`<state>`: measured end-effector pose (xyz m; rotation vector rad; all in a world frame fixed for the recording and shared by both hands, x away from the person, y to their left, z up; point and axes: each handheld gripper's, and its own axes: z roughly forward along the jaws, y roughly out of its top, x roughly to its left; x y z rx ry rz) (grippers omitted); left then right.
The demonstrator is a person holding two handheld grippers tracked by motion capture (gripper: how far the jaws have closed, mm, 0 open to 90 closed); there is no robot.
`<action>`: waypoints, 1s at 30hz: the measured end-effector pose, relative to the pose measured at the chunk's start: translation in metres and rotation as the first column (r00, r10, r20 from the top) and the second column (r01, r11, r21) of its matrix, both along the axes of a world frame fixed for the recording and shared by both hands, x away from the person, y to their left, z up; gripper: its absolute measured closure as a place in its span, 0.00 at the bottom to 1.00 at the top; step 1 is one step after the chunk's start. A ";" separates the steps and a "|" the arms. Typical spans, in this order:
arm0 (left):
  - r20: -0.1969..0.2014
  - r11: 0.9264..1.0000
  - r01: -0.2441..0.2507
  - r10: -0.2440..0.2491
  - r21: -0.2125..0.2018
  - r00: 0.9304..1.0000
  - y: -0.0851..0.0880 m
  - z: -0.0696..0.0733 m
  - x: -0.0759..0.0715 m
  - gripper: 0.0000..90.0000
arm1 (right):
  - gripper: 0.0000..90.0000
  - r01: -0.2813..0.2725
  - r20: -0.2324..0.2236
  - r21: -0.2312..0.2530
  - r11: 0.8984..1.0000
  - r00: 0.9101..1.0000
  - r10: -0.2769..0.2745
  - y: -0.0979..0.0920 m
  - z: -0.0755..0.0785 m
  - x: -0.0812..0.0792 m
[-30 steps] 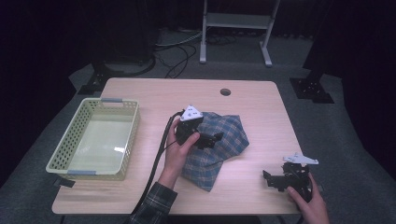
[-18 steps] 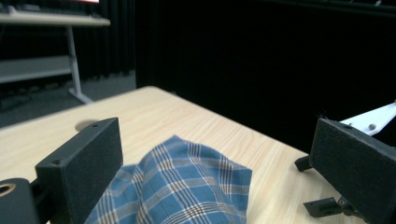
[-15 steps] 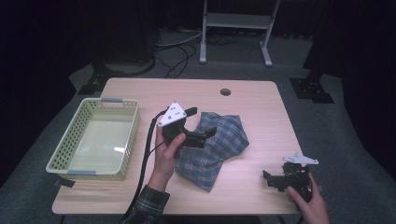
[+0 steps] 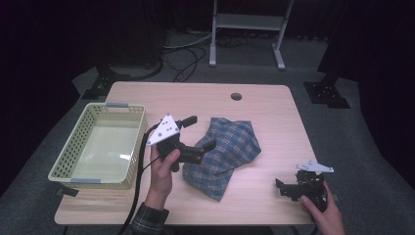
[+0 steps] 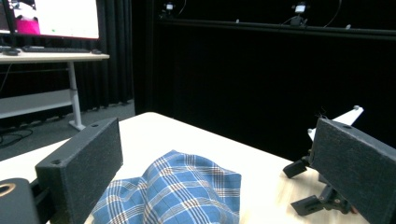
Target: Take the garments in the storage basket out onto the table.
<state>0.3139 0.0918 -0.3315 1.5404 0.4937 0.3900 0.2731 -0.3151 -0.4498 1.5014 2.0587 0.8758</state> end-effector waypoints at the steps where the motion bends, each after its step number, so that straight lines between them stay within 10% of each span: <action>1: 0.002 1.000 -0.001 0.001 0.002 1.000 0.002 -0.001 -0.002 0.02 | 0.00 0.000 0.000 0.000 1.000 1.000 0.000 0.000 0.000 0.000; 30: -0.027 0.999 -0.012 0.013 0.030 1.000 0.037 -0.075 -0.032 0.02 | 0.00 0.000 0.000 -0.001 1.000 1.000 0.000 0.000 0.000 0.000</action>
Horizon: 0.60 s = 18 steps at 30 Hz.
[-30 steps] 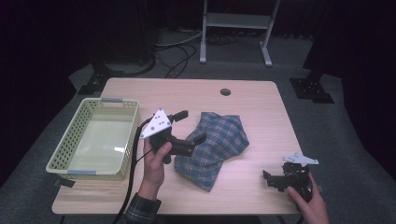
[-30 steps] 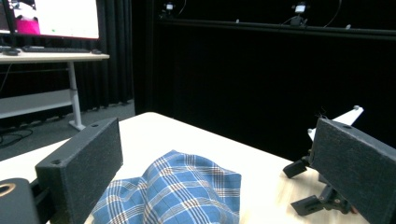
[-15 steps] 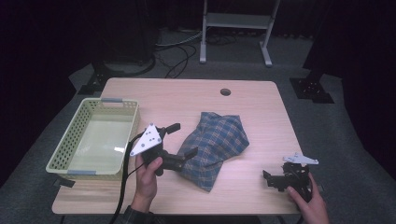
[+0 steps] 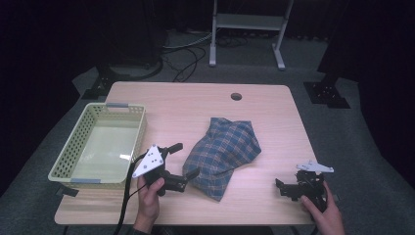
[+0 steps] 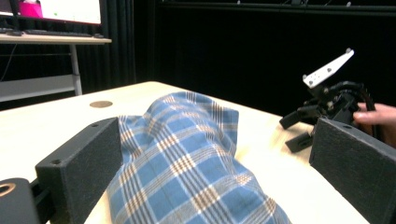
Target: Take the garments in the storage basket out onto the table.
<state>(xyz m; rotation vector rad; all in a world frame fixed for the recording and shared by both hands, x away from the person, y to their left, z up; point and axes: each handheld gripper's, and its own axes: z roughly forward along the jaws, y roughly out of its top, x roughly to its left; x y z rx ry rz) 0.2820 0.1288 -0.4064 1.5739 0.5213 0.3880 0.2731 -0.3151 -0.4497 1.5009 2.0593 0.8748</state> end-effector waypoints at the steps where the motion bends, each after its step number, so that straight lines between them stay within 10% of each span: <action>1: 0.000 1.000 0.000 0.000 0.000 1.000 0.000 0.000 0.000 0.02 | 0.00 0.000 0.000 0.000 1.000 1.000 0.000 0.000 0.000 0.000; 18: -0.042 1.000 -0.001 0.001 0.000 0.999 0.007 -0.036 -0.003 0.02 | 0.00 0.000 0.000 0.000 1.000 1.000 0.000 0.000 0.000 0.000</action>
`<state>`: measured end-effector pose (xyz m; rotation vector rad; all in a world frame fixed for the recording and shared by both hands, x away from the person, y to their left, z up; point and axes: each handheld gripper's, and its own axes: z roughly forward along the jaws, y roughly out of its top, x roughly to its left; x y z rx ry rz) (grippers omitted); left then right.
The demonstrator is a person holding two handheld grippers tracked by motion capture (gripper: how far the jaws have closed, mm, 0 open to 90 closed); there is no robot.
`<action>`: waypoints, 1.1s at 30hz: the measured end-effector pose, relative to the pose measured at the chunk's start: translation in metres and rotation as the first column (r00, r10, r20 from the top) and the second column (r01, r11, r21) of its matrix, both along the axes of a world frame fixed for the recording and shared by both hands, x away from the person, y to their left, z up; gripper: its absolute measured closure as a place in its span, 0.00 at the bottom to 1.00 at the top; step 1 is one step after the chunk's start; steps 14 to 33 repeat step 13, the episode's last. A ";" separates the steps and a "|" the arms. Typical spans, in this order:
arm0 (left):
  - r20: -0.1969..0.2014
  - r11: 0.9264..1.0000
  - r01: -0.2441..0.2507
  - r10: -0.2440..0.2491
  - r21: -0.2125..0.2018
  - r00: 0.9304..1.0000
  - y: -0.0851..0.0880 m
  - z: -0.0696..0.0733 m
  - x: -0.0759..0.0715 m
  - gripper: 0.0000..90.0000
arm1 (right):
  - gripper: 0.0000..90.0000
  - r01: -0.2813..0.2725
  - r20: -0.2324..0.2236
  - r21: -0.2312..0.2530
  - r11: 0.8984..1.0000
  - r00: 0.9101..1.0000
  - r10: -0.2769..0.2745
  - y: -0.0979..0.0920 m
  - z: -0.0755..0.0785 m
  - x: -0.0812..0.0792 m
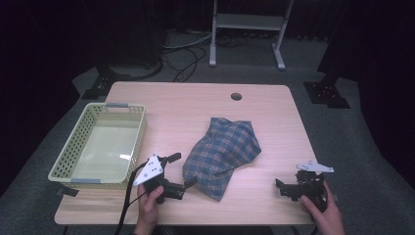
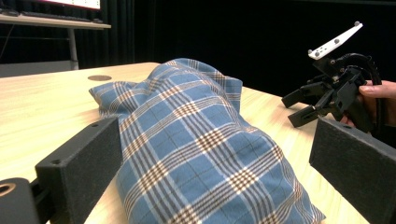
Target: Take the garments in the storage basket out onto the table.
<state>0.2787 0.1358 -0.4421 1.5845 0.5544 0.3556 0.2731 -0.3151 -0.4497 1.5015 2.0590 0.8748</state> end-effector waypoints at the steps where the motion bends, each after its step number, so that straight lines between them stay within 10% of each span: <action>1: 0.000 1.000 0.000 0.000 0.000 1.000 0.000 0.000 0.000 0.02 | 0.00 0.000 0.000 0.000 1.000 1.000 0.000 0.000 0.000 0.000; 33: 0.004 1.000 -0.001 0.001 -0.005 1.000 0.003 -0.001 -0.001 0.02 | 0.00 0.000 0.000 0.000 1.000 1.000 0.000 0.000 0.000 0.000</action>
